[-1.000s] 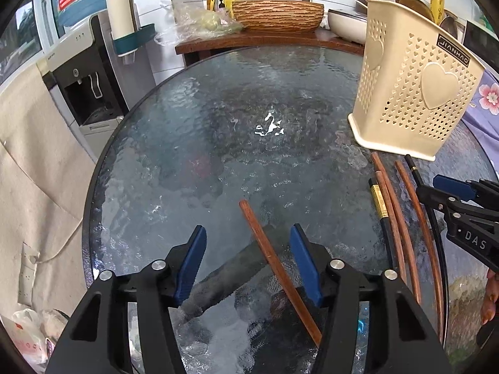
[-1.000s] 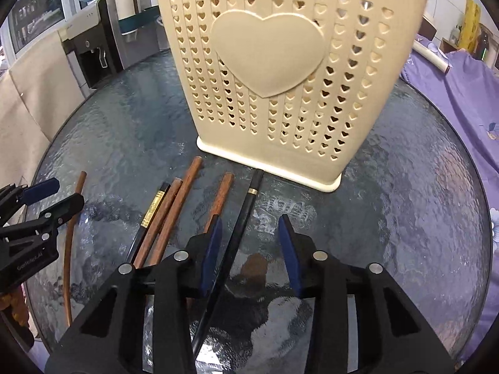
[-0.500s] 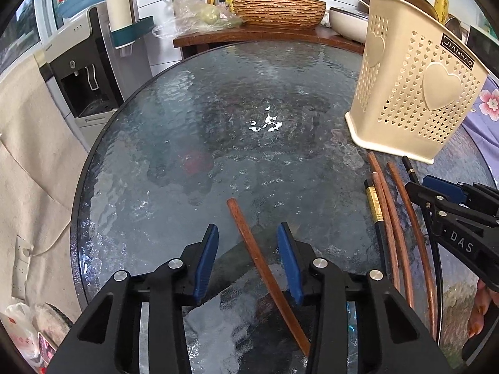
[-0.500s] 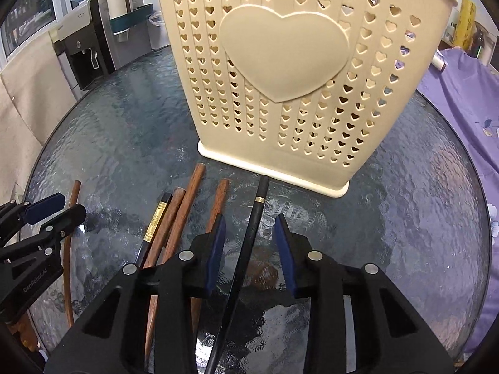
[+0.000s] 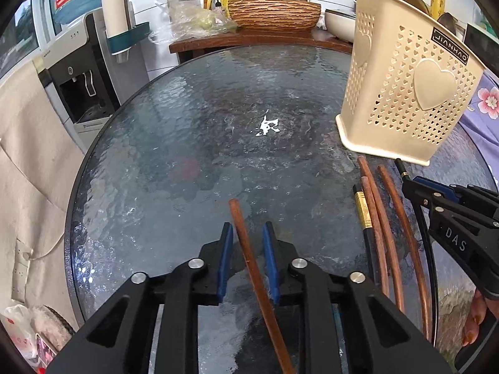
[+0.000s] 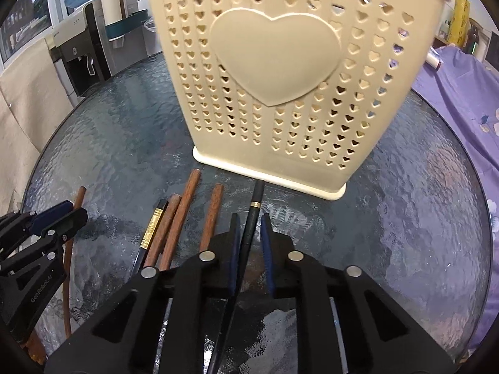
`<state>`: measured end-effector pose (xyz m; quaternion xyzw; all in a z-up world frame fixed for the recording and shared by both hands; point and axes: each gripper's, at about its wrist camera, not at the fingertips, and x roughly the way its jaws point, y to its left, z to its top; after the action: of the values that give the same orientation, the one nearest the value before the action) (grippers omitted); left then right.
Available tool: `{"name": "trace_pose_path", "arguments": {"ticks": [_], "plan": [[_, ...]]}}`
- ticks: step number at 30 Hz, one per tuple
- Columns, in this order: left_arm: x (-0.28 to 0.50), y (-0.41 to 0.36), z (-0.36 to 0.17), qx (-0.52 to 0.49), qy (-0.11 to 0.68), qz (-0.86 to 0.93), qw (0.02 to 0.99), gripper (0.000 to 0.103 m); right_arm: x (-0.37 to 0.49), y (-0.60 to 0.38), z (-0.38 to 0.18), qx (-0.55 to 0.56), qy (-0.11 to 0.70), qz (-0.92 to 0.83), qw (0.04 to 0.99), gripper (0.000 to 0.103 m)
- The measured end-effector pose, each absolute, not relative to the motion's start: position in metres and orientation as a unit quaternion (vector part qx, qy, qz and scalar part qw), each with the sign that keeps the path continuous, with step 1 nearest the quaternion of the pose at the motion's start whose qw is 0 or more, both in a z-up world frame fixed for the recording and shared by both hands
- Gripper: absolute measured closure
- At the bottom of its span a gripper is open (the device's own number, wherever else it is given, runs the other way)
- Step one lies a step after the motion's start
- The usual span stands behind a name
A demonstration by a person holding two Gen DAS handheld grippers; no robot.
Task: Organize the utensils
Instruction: 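Lift both chopsticks and carry them above the cream basket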
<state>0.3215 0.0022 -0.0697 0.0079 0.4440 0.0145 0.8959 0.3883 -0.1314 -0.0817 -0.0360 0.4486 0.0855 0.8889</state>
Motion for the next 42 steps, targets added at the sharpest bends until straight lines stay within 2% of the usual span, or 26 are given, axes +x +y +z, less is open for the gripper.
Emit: {"name": "trace_pose_path", "arguments": {"ticks": [4, 18, 30, 42], "plan": [[0.323, -0.001, -0.069, 0.008, 0.446, 0.014, 0.895, 0.095, 0.388, -0.136, -0.082, -0.035, 0.447, 0.085, 0.890, 0.094], [0.327, -0.001, -0.052, -0.025, 0.447, -0.018, 0.894, 0.096, 0.373, -0.161, -0.070, 0.001, 0.434, 0.119, 0.893, 0.095], [0.293, 0.001, 0.022, -0.048, 0.361, -0.077, 0.928, 0.096, 0.320, -0.206, -0.005, 0.063, 0.352, 0.228, 0.906, 0.095], [0.272, -0.014, 0.056, -0.041, 0.323, -0.114, 0.939, 0.096, 0.286, -0.207, 0.046, 0.070, 0.295, 0.265, 0.915, 0.095]]}}
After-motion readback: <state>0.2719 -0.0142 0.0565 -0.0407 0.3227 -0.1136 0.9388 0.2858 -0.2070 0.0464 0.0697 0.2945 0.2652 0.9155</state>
